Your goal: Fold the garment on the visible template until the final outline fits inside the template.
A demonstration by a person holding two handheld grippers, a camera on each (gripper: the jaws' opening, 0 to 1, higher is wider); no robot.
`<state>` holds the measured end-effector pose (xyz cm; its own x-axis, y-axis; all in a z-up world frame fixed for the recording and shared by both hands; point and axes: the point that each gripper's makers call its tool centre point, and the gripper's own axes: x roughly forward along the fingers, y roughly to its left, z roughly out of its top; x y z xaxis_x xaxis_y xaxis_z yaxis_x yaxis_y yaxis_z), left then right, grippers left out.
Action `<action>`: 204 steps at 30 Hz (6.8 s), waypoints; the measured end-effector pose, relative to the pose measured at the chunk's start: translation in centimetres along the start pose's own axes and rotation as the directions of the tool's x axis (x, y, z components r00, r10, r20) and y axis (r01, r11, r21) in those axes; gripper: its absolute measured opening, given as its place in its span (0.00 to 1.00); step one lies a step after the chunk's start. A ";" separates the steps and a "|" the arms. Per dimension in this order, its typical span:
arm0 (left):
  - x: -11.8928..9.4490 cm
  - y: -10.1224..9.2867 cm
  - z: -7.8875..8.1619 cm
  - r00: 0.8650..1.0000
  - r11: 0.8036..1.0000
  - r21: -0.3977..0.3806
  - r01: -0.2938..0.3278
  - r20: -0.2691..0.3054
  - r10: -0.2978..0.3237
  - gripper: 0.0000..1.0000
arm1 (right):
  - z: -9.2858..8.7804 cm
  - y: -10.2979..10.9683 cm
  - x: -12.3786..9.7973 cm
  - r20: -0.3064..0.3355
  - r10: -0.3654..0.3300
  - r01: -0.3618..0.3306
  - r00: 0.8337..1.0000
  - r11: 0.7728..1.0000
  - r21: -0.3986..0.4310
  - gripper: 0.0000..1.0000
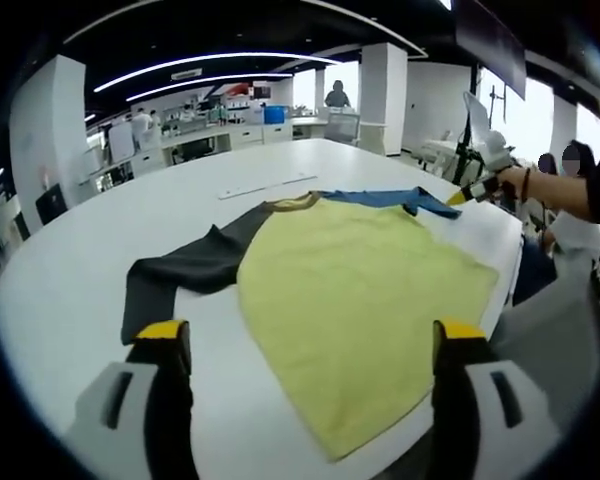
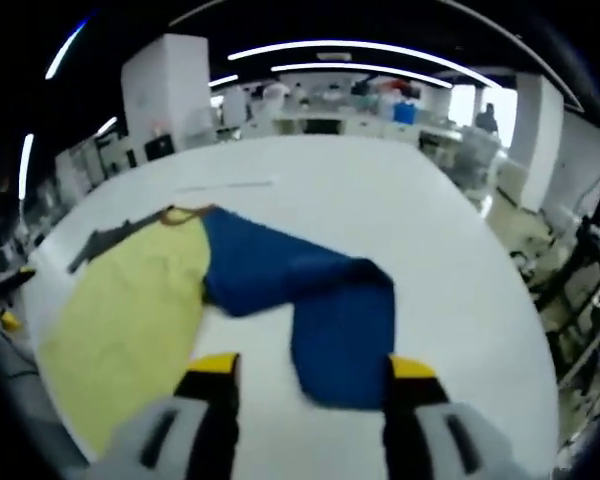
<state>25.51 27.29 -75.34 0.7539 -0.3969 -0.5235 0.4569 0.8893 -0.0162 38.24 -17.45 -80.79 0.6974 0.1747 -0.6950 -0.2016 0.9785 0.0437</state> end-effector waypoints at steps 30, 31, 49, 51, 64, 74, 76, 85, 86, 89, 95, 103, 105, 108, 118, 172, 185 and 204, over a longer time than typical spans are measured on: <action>-0.2 -0.8 -1.2 0.999 1.000 -0.009 -0.008 -0.033 0.007 0.95 | -2.0 0.5 2.0 0.000 -0.163 0.162 0.987 0.979 0.123 0.10; -0.2 -0.7 -1.2 0.999 1.000 -0.010 -0.010 -0.034 0.009 0.95 | -2.0 0.4 2.1 0.002 -0.164 0.163 0.986 0.979 0.123 0.06; -0.3 -0.9 -1.3 0.999 1.000 -0.008 -0.009 -0.040 0.009 0.94 | -2.4 -3.5 0.0 -0.027 -0.175 0.174 0.984 0.984 -0.027 0.00; -0.2 -0.9 -1.3 0.999 1.000 -0.006 -0.008 -0.039 0.008 0.94 | -2.4 -4.6 -0.4 -0.027 -0.186 0.185 0.982 0.982 -0.046 0.00; 0.5 -1.5 -0.8 0.999 1.000 0.003 0.014 -0.036 -0.014 0.94 | -3.4 -7.2 -1.4 -0.067 -0.153 0.143 0.986 0.979 -0.144 0.00; 0.5 -1.8 -1.0 0.999 1.000 0.016 0.024 -0.049 -0.023 0.94 | -3.7 -9.7 -0.6 -0.101 -0.136 0.106 0.986 0.960 -0.258 0.00; 0.4 -1.5 -1.2 0.999 1.000 0.012 0.025 -0.048 -0.025 0.94 | -3.6 -10.0 -0.6 -0.100 -0.135 0.105 0.986 0.959 -0.262 0.00; 0.4 -0.3 -1.6 0.999 1.000 0.010 0.018 -0.046 -0.018 0.94 | -3.6 -12.2 -1.1 -0.090 -0.166 0.145 0.982 0.970 -0.196 0.00; 0.4 -0.1 -1.7 0.999 1.000 0.012 0.019 -0.048 -0.018 0.94 | -3.8 -12.5 -1.3 -0.095 -0.172 0.152 0.981 0.971 -0.187 0.00; 0.4 0.2 -2.0 0.998 1.000 0.016 0.023 -0.052 -0.022 0.94 | -3.5 -13.0 -1.4 -0.111 -0.177 0.157 0.978 0.973 -0.169 0.00; 0.3 0.3 -1.9 0.998 1.000 0.018 0.015 -0.054 -0.014 0.94 | -2.7 -13.5 -2.2 -0.055 -0.163 0.164 0.985 0.987 0.000 0.12; 0.4 0.3 -1.8 0.999 1.000 0.023 0.018 -0.051 -0.017 0.94 | -2.9 -12.9 -1.6 -0.073 -0.215 0.224 0.974 0.961 0.160 0.32; 0.3 0.1 -1.7 0.999 1.000 0.025 0.018 -0.049 -0.017 0.94 | -3.1 -13.1 -1.1 -0.078 -0.229 0.240 0.970 0.951 0.193 0.32; 0.0 0.0 -1.8 0.998 0.999 0.032 0.013 -0.056 -0.011 0.94 | -3.4 -14.0 0.2 -0.087 -0.232 0.246 0.969 0.943 0.226 0.32; -0.8 0.3 -1.9 0.998 1.000 0.026 -0.016 -0.060 0.017 0.94 | -4.3 -13.0 -0.3 -0.123 -0.275 0.298 0.953 0.921 0.251 0.20; -1.7 -0.3 -2.5 0.997 0.999 -0.009 -0.033 -0.070 0.032 0.99 | 4.2 -8.2 0.0 -0.009 -0.093 0.093 0.996 0.977 0.190 0.00; -2.1 -0.5 -2.4 0.998 0.998 -0.047 -0.039 -0.053 0.037 0.99 | 7.2 -3.2 1.2 0.004 -0.011 0.011 1.000 0.991 0.133 0.00; -2.0 -0.9 -2.1 0.998 1.000 -0.008 -0.020 -0.064 0.019 0.99 | 10.1 3.7 3.7 -0.034 0.078 -0.076 0.996 0.995 0.072 0.00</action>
<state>22.60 27.72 -76.12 0.7310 -0.3646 -0.5768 0.4382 0.8988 -0.0127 47.06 -12.07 -75.94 0.6559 0.2470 -0.7133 -0.2035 0.9678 0.1479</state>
